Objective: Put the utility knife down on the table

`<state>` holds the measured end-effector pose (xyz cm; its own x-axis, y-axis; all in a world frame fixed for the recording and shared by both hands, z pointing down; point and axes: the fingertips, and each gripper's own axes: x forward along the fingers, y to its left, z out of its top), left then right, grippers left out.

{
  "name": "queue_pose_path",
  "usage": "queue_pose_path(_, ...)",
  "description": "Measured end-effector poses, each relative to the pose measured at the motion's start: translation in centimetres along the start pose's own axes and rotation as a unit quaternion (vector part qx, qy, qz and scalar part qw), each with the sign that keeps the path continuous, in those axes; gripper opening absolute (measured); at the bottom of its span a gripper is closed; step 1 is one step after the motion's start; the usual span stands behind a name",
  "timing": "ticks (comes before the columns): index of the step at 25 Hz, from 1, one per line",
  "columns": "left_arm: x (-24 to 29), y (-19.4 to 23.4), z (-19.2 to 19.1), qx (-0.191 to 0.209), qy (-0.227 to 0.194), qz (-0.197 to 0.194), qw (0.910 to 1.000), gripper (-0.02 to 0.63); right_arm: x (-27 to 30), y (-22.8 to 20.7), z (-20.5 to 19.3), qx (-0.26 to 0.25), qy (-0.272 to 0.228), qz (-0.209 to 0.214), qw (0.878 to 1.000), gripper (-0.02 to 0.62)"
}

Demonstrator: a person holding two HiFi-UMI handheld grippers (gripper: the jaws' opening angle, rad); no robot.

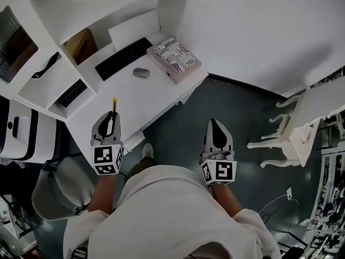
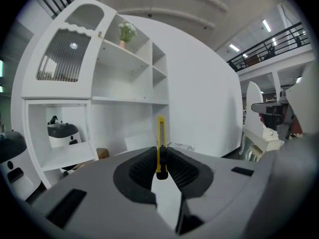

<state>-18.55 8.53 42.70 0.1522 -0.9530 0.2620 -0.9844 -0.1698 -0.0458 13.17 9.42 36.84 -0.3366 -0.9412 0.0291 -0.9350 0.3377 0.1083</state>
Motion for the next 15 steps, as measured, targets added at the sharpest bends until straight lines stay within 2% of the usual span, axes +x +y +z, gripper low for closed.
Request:
queue_pose_path(8, 9.4, 2.5, -0.3, 0.016, 0.031, -0.047, 0.9983, 0.063, 9.0, -0.2, 0.2, -0.002, 0.009, -0.022, 1.000, 0.003)
queue_pose_path(15, 14.4, 3.3, -0.7, 0.023, 0.047, -0.072, 0.9960, 0.063, 13.4, 0.0, 0.2, -0.003, 0.013, -0.028, 1.000, 0.003)
